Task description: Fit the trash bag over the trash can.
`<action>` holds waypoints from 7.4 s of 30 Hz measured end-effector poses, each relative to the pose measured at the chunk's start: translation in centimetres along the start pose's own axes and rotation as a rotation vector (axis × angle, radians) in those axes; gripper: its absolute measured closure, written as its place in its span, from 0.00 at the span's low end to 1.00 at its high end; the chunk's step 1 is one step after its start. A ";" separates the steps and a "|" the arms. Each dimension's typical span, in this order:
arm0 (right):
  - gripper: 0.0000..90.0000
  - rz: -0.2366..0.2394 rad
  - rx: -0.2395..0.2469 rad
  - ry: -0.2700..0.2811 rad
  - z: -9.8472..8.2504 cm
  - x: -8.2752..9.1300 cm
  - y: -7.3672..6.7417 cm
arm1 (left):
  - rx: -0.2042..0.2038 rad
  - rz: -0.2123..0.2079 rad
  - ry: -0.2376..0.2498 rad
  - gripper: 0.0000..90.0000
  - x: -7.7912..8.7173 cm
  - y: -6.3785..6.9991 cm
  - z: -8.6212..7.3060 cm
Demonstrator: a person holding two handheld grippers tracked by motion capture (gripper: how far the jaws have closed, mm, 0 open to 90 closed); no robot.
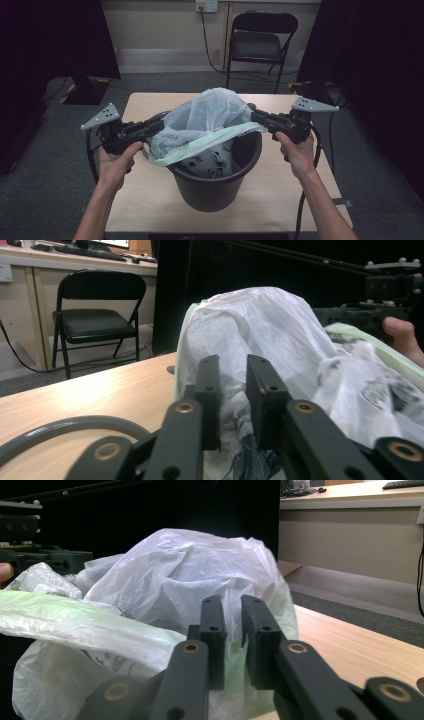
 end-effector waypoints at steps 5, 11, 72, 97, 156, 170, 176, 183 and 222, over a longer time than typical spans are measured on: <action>0.99 -0.016 0.005 0.018 0.1 0.2 0.1 | -0.008 -0.022 0.000 0.99 1.1 0.4 -0.3; 1.00 -0.033 0.007 0.015 -0.5 0.8 0.4 | -0.031 0.000 -0.020 1.00 2.2 0.8 -1.0; 0.47 -0.042 0.040 -0.009 1.0 -0.1 -0.9 | 0.021 -0.037 0.003 0.99 0.4 -0.3 0.0; 0.44 -0.030 -0.017 -0.042 1.9 -3.3 -0.1 | 0.023 -0.046 0.027 0.64 -0.8 -0.5 0.8; 0.85 -0.094 0.009 -0.069 -3.5 0.5 -0.1 | 0.008 -0.014 0.010 0.67 -0.6 -1.0 0.7; 0.60 -0.173 0.024 -0.009 -0.9 1.1 -0.2 | -0.008 0.010 -0.001 1.00 -1.1 -1.3 0.8; 0.53 -0.154 0.015 0.019 0.0 1.0 -0.4 | -0.004 -0.001 -0.004 1.00 0.3 -0.9 -0.2; 0.49 -0.115 0.037 0.024 0.8 0.3 -1.7 | -0.018 -0.042 -0.008 1.00 2.1 0.8 -1.0; 0.72 -0.097 0.023 -0.045 -0.3 1.3 -3.1 | -0.002 0.006 0.031 0.75 1.4 1.6 -0.4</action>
Point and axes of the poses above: each handheld gripper's, and its own axes: x roughly backward along the jaws, z roughly out of its top, y roughly to its right, the point moved 1 cm from there along -x, roughly forward along the jaws, and after that the axes turned 12 degrees about x, right-handed, at the moved point
